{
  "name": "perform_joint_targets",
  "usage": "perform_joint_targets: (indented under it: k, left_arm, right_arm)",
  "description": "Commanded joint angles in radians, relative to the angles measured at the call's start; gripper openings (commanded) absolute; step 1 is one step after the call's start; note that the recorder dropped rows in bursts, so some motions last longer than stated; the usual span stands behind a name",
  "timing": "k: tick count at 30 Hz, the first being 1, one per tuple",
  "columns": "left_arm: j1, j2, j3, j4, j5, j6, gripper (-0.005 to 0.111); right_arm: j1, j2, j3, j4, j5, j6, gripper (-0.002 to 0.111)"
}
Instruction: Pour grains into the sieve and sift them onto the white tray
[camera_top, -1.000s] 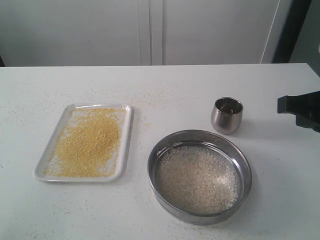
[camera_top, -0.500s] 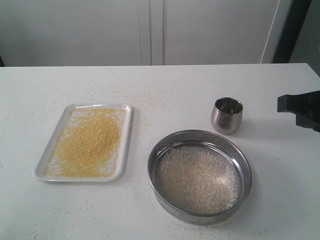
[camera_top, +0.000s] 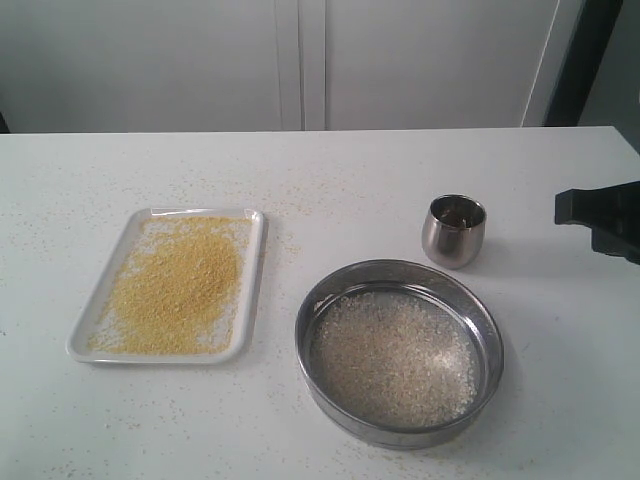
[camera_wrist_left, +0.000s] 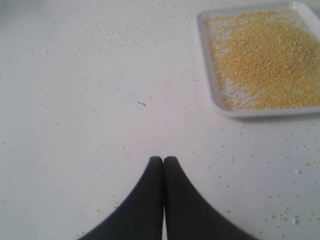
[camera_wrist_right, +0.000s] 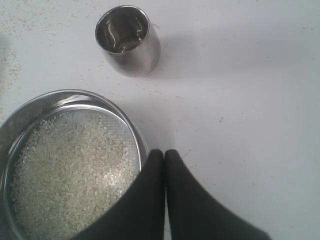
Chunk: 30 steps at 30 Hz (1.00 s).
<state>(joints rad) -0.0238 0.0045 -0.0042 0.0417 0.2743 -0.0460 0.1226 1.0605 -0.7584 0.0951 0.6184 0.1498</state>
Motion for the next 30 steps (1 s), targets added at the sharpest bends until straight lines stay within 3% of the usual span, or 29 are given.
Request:
perform_joint_targets:
  k: [1, 13, 30]
  left_arm:
    - [0.003, -0.004, 0.004, -0.005, -0.001, 0.000, 0.000]
    - [0.003, -0.004, 0.004, -0.005, -0.003, 0.000, 0.000]
    - [0.003, -0.004, 0.004, -0.005, -0.003, 0.000, 0.000]
  right_arm:
    - [-0.004, -0.002, 0.005, -0.006, -0.007, 0.004, 0.000]
    - [-0.004, -0.061, 0.005, -0.006, -0.007, 0.004, 0.000]
    - [-0.004, -0.364, 0.005, -0.024, -0.007, 0.004, 0.000]
